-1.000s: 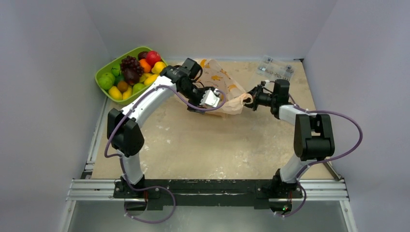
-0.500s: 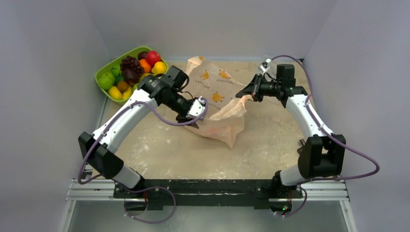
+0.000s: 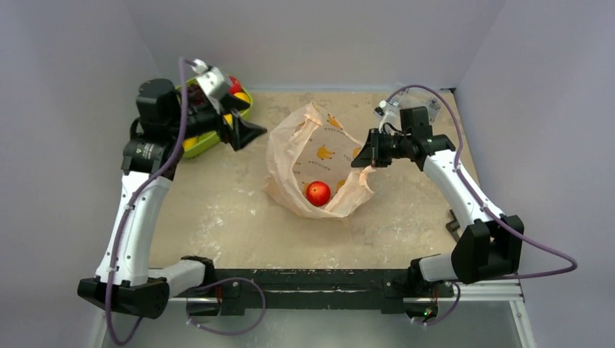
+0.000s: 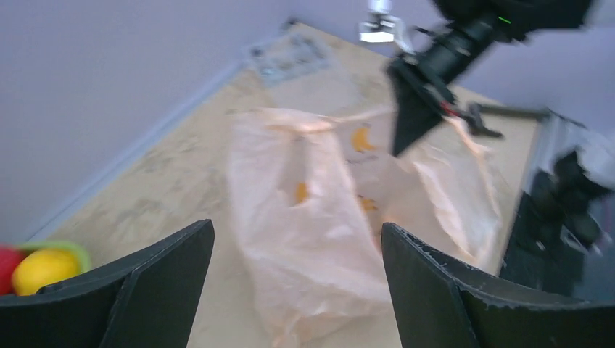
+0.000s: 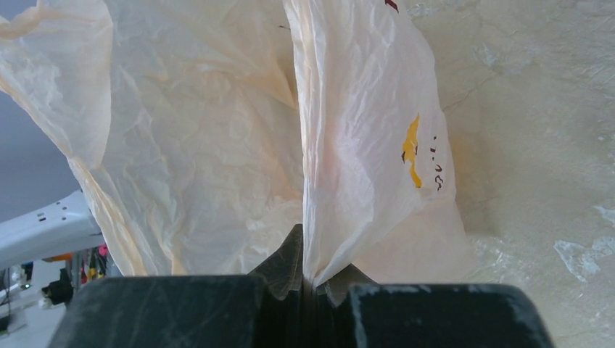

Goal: Place the fake fruits into the plastic bag and tie a complex knot

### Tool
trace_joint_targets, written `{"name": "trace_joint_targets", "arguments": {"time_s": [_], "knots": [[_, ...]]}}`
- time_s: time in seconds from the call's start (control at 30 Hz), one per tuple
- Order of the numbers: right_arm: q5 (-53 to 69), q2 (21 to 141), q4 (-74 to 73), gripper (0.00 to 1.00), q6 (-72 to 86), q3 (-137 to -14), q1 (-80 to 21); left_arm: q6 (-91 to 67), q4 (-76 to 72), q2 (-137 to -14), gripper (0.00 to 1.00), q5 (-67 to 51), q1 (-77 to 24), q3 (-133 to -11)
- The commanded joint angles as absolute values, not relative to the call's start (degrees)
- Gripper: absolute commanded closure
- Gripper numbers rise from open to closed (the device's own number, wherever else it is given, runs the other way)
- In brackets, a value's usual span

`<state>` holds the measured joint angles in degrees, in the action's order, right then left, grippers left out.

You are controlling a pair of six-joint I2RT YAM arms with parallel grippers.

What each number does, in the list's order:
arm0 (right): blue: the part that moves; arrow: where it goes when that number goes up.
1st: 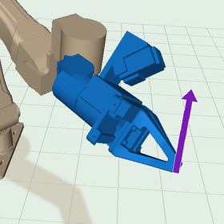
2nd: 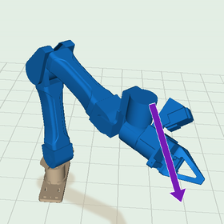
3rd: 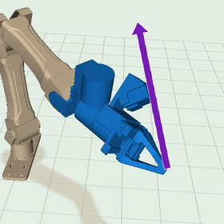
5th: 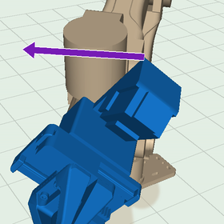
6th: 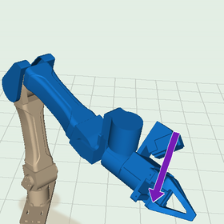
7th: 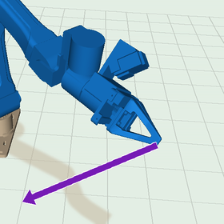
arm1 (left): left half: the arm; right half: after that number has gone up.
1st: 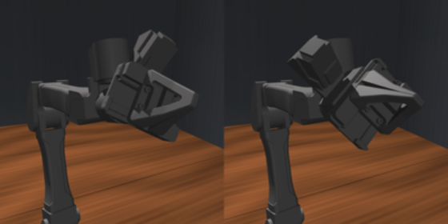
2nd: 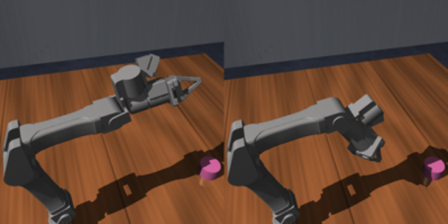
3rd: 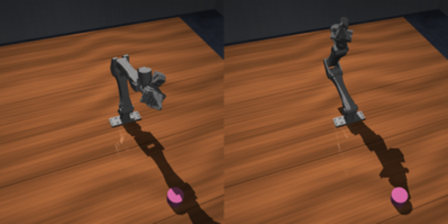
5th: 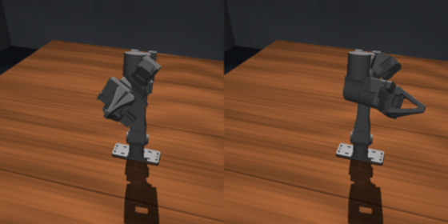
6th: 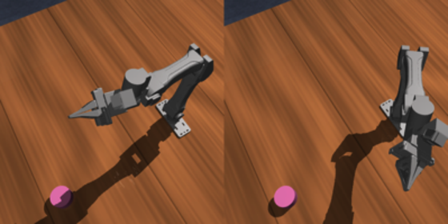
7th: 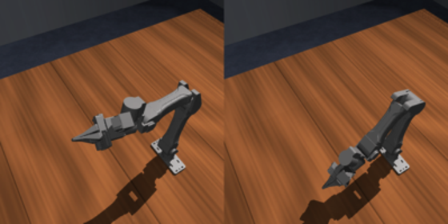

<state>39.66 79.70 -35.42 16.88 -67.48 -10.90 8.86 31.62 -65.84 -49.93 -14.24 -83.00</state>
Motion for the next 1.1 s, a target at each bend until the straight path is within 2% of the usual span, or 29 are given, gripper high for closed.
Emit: {"name": "trace_joint_targets", "arguments": {"time_s": [0.0,0.13,0.27,0.33,0.43,0.67,0.8,1.07], "knots": [[37.3,78.1,-35.1,1.0,14.1,-67.8,-11.0,-6.7,29.6,-70.9,0.16,-42.3,0.9,-86.0],[37.6,77.9,-34.6,1.0,14.6,-67.9,-10.9,0.8,37.9,-81.4,0.2,-32.7,13.1,-90.9],[37.4,78.0,-34.7,1.0,14.7,-68.2,-11.0,5.1,41.3,-92.9,0.21,-21.8,17.7,-97.6],[37.4,77.9,-34.6,1.0,14.8,-68.1,-11.0,4.4,43.8,-98.6,0.22,-21.7,19.0,-102.5],[37.5,77.9,-34.0,1.0,15.4,-67.3,-11.0,0.9,41.9,-104.0,0.19,-21.5,19.0,-105.1],[37.8,78.1,-34.0,1.0,15.1,-67.3,-11.0,-5.5,37.1,-115.8,0.2,-17.9,18.4,-111.3],[38.1,78.5,-34.6,1.0,14.6,-67.5,-10.9,-5.0,36.2,-120.0,0.12,-19.4,16.9,-114.2],[38.7,79.1,-35.1,1.0,14.9,-68.7,-11.0,-5.1,35.2,-125.0,0.1,-16.0,14.3,-116.1]]}}
